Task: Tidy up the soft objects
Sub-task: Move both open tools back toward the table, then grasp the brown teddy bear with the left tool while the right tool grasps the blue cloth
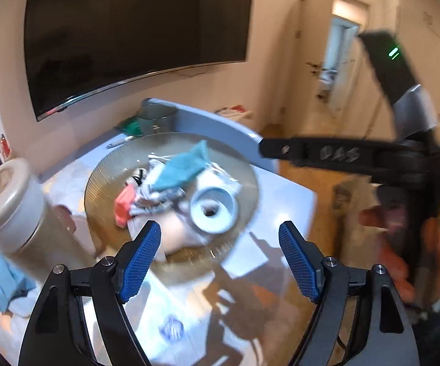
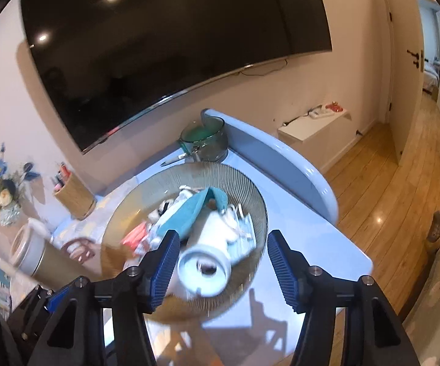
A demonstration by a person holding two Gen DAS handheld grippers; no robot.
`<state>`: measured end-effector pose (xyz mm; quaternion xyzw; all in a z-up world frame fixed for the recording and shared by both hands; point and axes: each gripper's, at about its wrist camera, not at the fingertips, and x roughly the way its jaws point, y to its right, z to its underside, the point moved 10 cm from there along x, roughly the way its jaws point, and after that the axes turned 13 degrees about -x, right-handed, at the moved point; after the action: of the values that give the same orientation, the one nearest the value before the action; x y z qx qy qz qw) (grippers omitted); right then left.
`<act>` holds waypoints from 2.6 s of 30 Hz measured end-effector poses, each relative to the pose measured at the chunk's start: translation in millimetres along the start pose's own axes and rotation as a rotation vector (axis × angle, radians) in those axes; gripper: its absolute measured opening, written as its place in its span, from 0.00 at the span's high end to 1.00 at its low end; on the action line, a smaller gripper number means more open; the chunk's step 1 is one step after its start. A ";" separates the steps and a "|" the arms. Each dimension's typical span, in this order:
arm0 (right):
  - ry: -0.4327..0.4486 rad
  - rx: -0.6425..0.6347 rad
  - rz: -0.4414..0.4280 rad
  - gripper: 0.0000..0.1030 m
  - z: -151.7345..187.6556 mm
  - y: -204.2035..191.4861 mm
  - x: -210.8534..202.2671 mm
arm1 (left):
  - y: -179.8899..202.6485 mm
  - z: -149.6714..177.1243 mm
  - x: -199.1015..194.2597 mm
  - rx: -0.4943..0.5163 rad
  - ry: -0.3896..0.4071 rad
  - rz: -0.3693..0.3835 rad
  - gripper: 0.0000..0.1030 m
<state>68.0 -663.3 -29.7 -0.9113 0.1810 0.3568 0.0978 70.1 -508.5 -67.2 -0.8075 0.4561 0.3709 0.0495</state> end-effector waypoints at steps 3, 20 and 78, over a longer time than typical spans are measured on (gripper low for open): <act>-0.014 -0.038 0.003 0.43 23.3 -13.6 -16.8 | -9.1 13.9 -37.1 0.045 0.015 -0.019 0.23; -0.047 -0.466 -0.263 0.42 90.5 -264.3 -34.0 | -285.3 57.8 -235.2 -0.328 0.207 -0.436 0.11; -0.229 -0.608 -0.245 0.00 173.4 -435.0 118.0 | -450.8 181.3 -146.3 -0.560 -0.100 -0.595 0.02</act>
<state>215.5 -242.5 -215.3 -0.8678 -0.0564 0.4797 -0.1163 273.1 -69.2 -220.0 -0.8673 0.0813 0.4891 -0.0453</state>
